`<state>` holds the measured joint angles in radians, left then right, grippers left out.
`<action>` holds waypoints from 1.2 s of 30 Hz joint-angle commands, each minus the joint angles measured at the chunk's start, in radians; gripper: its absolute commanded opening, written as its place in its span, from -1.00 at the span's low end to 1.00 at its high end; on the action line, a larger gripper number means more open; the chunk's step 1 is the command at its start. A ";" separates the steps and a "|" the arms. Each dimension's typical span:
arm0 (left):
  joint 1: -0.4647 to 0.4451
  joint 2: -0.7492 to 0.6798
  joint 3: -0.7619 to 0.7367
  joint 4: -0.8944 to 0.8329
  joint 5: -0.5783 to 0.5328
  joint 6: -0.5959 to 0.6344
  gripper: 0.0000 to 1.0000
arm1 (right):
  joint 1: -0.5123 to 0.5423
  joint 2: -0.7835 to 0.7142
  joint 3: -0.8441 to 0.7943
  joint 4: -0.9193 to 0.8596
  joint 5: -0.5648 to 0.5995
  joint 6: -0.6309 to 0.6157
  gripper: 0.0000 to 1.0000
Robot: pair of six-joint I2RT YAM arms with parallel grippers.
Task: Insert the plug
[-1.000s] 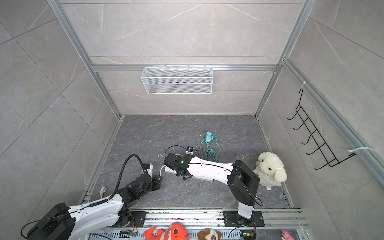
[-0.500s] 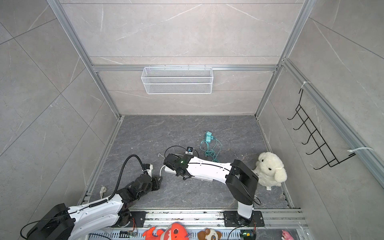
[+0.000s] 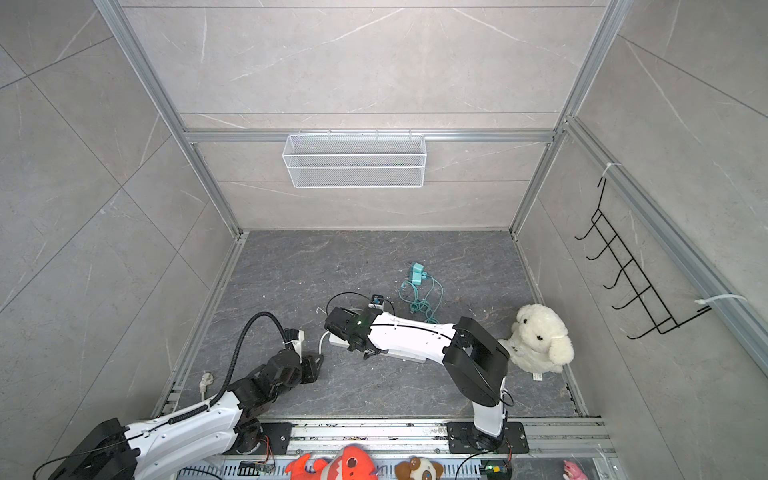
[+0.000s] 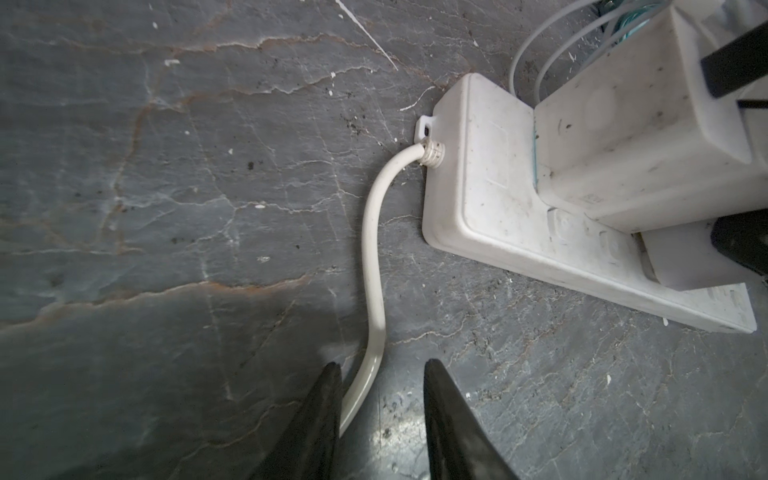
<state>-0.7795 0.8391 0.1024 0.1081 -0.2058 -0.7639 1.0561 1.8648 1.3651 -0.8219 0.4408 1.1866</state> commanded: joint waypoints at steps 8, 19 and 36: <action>-0.004 -0.101 0.085 -0.167 -0.041 0.064 0.18 | 0.001 0.055 -0.113 0.059 -0.066 0.030 -1.00; -0.004 -0.135 0.151 -0.236 -0.110 0.108 0.39 | 0.022 0.040 -0.117 0.078 -0.065 0.015 -0.91; -0.004 0.044 0.292 -0.262 -0.198 0.156 0.67 | 0.036 -0.141 -0.142 0.055 -0.013 -0.001 -0.08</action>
<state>-0.7811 0.8642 0.3355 -0.1410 -0.3534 -0.6380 1.0863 1.7706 1.2404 -0.7387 0.4316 1.1927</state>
